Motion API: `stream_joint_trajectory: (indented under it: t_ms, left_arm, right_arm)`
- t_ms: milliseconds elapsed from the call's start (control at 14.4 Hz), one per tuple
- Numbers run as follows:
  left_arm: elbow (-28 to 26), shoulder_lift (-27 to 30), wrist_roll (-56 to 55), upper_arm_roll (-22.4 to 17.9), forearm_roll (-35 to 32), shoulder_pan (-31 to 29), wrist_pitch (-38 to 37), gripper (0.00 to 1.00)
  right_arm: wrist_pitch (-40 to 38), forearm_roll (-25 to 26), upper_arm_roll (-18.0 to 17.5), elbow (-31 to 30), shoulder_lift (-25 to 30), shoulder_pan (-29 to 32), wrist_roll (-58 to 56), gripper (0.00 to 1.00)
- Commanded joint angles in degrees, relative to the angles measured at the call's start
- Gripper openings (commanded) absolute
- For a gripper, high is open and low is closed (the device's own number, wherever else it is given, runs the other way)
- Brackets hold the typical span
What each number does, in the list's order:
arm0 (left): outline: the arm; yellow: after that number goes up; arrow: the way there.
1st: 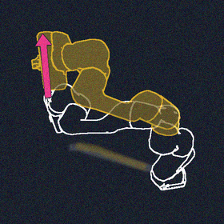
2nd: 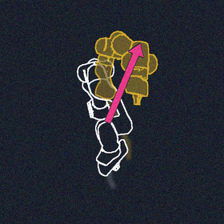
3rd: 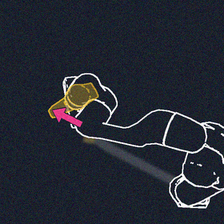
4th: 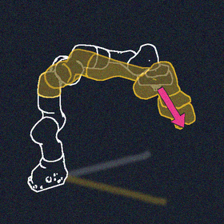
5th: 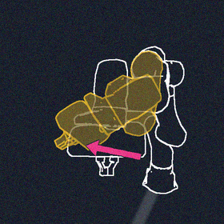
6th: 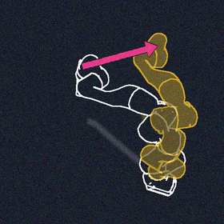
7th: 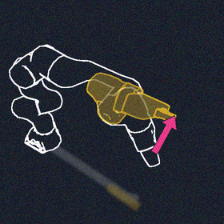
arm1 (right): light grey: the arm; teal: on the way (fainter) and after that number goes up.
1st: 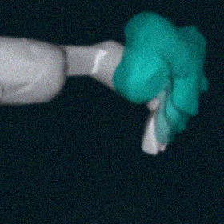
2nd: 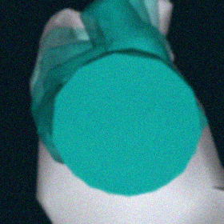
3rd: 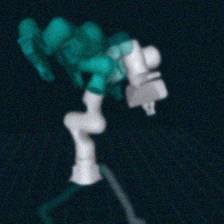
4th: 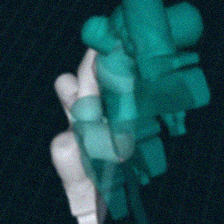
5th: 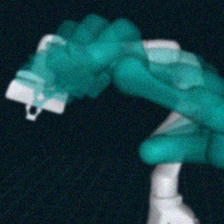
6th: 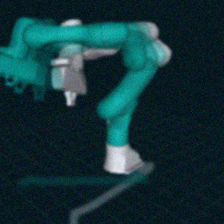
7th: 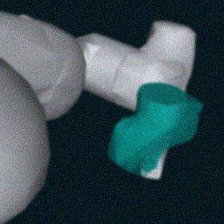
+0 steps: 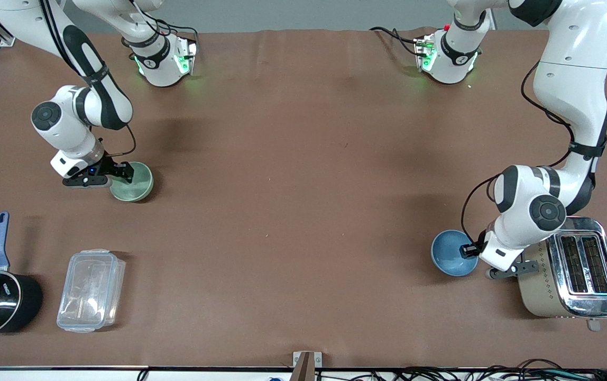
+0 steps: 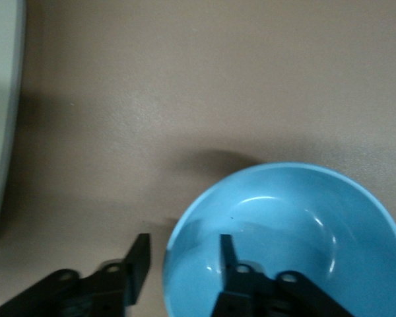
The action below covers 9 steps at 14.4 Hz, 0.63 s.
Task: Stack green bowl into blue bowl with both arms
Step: 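Grasp the green bowl with the right gripper while the left gripper drags the blue bowl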
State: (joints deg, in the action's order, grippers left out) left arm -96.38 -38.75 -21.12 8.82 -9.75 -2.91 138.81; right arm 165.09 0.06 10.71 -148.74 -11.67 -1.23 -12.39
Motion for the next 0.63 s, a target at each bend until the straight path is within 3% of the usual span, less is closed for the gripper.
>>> stream_joint_trajectory:
  t_ms: [0,70,139,348,557]
  left_arm:
    - [0.5,-0.4,-2.5,0.1,-1.3,0.5,0.2,0.17]
    - [0.5,-0.3,-2.6,0.3,-1.3,0.5,0.2,0.09]
    - [0.5,-0.2,-3.0,0.7,-1.2,0.5,0.1,0.05]
    - [0.3,1.7,-6.6,1.9,-1.2,3.9,-2.0,0.00]
    - [0.5,4.7,-18.4,5.1,-1.2,8.2,-8.0,0.00]
  right_arm:
    - [0.0,-0.5,-0.3,-0.2,0.6,-0.1,-0.4,0.30]
    - [-0.3,-0.5,-0.3,-0.2,0.7,-0.4,-0.2,0.10]
    - [-0.4,-0.5,-0.3,-0.1,0.7,-0.4,0.0,0.01]
    - [-3.8,-0.4,-0.3,0.4,1.8,-0.5,0.1,0.00]
    - [-15.3,-0.5,-0.4,3.7,7.1,-1.2,0.1,0.00]
